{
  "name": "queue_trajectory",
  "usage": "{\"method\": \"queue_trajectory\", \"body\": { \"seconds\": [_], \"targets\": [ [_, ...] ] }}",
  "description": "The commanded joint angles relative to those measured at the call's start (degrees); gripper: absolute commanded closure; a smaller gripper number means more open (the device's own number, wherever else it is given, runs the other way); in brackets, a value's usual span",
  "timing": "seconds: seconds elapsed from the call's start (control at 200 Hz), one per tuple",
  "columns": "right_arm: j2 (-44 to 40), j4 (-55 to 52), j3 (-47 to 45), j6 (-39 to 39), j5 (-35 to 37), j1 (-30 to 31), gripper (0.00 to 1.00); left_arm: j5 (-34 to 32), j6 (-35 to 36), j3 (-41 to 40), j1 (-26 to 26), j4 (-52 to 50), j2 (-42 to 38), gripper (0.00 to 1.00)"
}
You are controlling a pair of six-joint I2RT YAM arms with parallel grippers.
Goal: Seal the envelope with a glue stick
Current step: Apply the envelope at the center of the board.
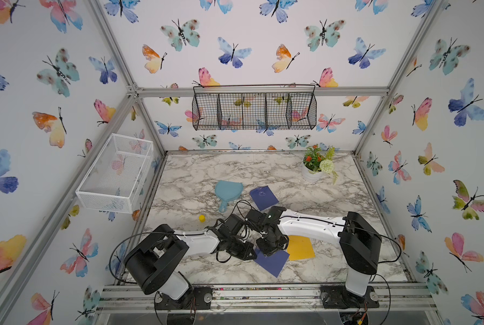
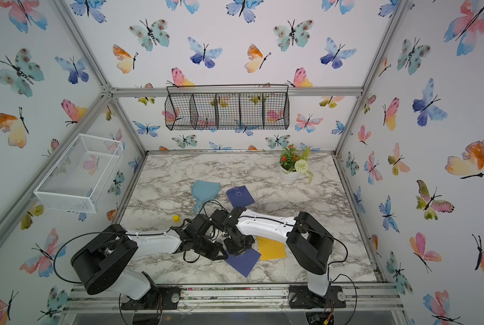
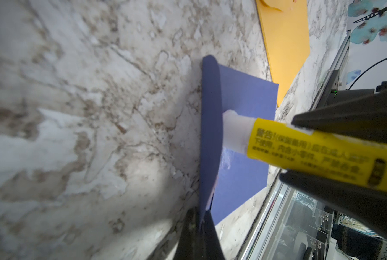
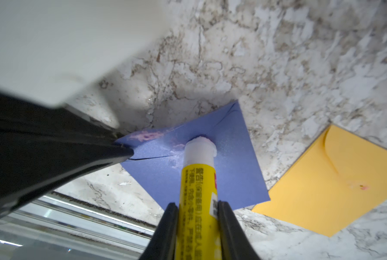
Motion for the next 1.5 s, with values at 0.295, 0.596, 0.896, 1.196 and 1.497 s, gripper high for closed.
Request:
{"method": "queue_trajectory", "body": {
  "seconds": [0.295,0.596,0.896,1.196,1.497],
  "targets": [
    [2.02,4.92,-6.59,-3.30,-10.75,-0.64,0.98,-0.57,1.05,0.41,0.31,-2.63,0.23,1.00],
    [3.32,-0.35,-3.10,1.28,6.18,-0.97,0.98,-1.40,0.97,0.24,0.31,-3.53,-0.58,1.00],
    [-10.93,6.01,-2.43,0.57,-4.15,-10.99,0.98,-11.05,2.01,1.93,0.25,-10.49,-4.73,1.00],
    [-16.85,6.01,-0.69,-4.72,-7.54,-22.25,0.98,-24.73,-1.74,3.82,-1.27,-17.15,-9.19,1.00],
    [-17.25,8.09,-3.23,-6.18,-8.56,-24.46,0.98,-28.99,-3.84,5.78,-6.01,-17.62,-9.11,0.77]
  ]
}}
